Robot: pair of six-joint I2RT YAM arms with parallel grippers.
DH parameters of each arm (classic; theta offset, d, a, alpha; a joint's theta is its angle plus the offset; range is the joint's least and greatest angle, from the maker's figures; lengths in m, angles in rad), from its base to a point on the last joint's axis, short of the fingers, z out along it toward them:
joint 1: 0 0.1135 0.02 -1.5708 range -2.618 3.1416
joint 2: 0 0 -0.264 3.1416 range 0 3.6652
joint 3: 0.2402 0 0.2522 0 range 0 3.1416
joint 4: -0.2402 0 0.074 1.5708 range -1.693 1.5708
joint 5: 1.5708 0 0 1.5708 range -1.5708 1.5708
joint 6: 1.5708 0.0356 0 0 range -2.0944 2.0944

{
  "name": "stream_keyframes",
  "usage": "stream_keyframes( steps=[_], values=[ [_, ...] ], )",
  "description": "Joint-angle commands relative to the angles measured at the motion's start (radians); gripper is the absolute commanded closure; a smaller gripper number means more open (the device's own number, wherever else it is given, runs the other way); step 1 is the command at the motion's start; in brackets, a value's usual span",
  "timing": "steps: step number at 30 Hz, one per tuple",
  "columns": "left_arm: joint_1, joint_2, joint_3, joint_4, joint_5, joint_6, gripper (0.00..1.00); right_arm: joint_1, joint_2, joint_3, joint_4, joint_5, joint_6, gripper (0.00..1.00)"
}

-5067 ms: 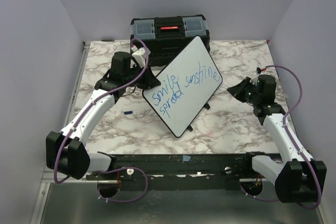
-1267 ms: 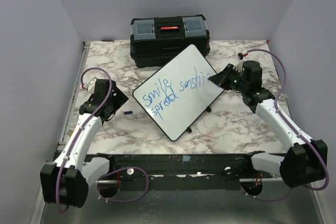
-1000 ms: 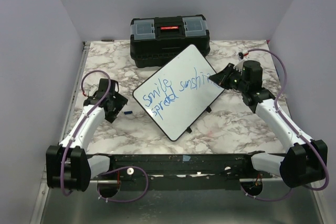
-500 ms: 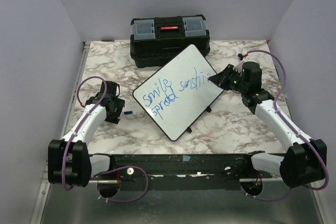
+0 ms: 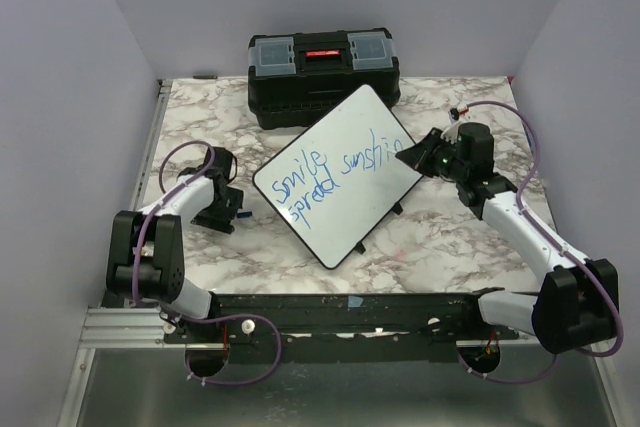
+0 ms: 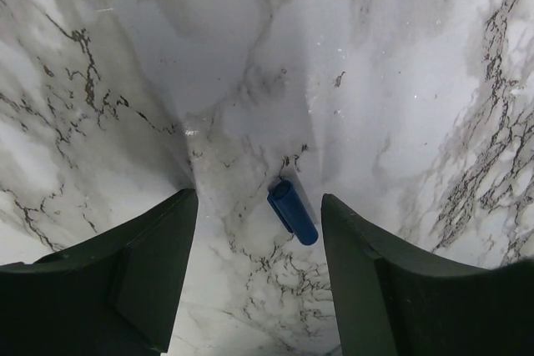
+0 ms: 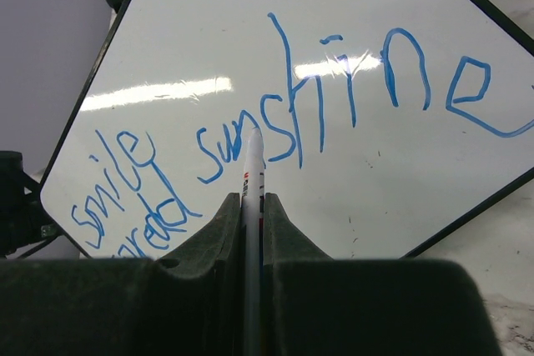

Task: Write a sentence on the whiteboard
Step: Move the whiteboard to the center of the board.

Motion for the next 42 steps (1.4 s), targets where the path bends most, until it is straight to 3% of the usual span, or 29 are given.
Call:
stream_keyframes(
  steps=[1, 6, 10, 14, 23, 29, 35, 42],
  values=[
    [-0.006, 0.049, 0.061, -0.035, 0.01, -0.018, 0.38, 0.004, 0.007, -0.02, 0.038, 0.001, -0.005, 0.99],
    [-0.017, 0.09, 0.113, -0.08, -0.011, -0.017, 0.38, 0.004, 0.009, -0.03, 0.042, 0.0, -0.008, 0.99],
    [-0.02, 0.158, 0.194, -0.174, -0.013, -0.021, 0.48, 0.004, 0.013, -0.036, 0.048, -0.001, -0.008, 1.0],
    [-0.031, 0.193, 0.243, -0.22, -0.029, -0.03, 0.48, 0.003, 0.015, -0.038, 0.05, -0.002, -0.013, 0.99],
    [-0.065, 0.169, 0.207, -0.255, -0.014, -0.042, 0.47, 0.004, 0.012, -0.03, 0.035, -0.012, -0.02, 0.99],
    [-0.086, 0.135, 0.141, -0.164, 0.08, -0.042, 0.47, 0.009, 0.01, -0.037, 0.04, -0.015, -0.018, 0.99],
    [-0.088, 0.143, 0.164, -0.182, 0.039, -0.097, 0.42, 0.018, -0.001, -0.037, 0.029, -0.015, -0.024, 0.99],
    [-0.082, 0.148, 0.182, -0.203, -0.015, -0.135, 0.46, 0.02, -0.006, -0.036, 0.02, -0.016, -0.029, 0.99]
  ],
)
